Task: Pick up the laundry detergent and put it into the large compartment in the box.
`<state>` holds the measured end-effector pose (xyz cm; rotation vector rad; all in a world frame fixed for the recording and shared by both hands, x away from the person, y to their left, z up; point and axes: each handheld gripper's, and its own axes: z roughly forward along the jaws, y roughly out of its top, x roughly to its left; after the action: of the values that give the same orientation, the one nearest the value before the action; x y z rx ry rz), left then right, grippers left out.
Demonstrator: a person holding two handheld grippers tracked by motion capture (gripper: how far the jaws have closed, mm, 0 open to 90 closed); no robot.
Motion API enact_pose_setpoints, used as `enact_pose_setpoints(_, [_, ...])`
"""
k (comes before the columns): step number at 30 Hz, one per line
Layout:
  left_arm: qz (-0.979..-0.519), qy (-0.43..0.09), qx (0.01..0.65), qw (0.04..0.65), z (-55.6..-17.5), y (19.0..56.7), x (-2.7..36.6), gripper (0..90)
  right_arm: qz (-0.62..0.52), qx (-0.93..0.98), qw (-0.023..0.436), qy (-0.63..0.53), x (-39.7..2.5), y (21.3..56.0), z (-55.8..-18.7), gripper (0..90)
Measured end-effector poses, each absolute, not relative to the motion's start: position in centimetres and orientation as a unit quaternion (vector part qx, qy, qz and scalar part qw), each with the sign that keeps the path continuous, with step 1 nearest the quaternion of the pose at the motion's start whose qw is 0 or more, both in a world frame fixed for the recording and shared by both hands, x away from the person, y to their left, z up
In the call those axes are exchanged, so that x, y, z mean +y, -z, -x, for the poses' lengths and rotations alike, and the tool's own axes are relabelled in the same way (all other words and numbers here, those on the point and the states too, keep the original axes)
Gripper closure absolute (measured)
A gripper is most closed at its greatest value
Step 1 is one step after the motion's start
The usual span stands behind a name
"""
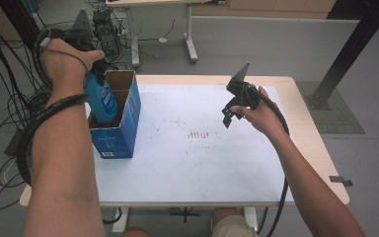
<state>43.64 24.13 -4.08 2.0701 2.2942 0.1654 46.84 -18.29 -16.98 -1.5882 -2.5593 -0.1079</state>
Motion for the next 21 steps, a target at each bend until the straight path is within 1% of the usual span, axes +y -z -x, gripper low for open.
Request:
enact_pose_setpoints(11, [-0.679,-0.058,0.732,0.013,-43.7,6.7,22.8,37.5,0.526,-0.847,0.062,0.038,-18.5,17.0,-46.5,10.7])
enact_pose_setpoints(21, [-0.68,-0.052,0.731,0.015,-43.5,9.2,22.6,37.5,0.523,-0.849,0.063,0.035,-18.1,17.2,-46.5,10.7])
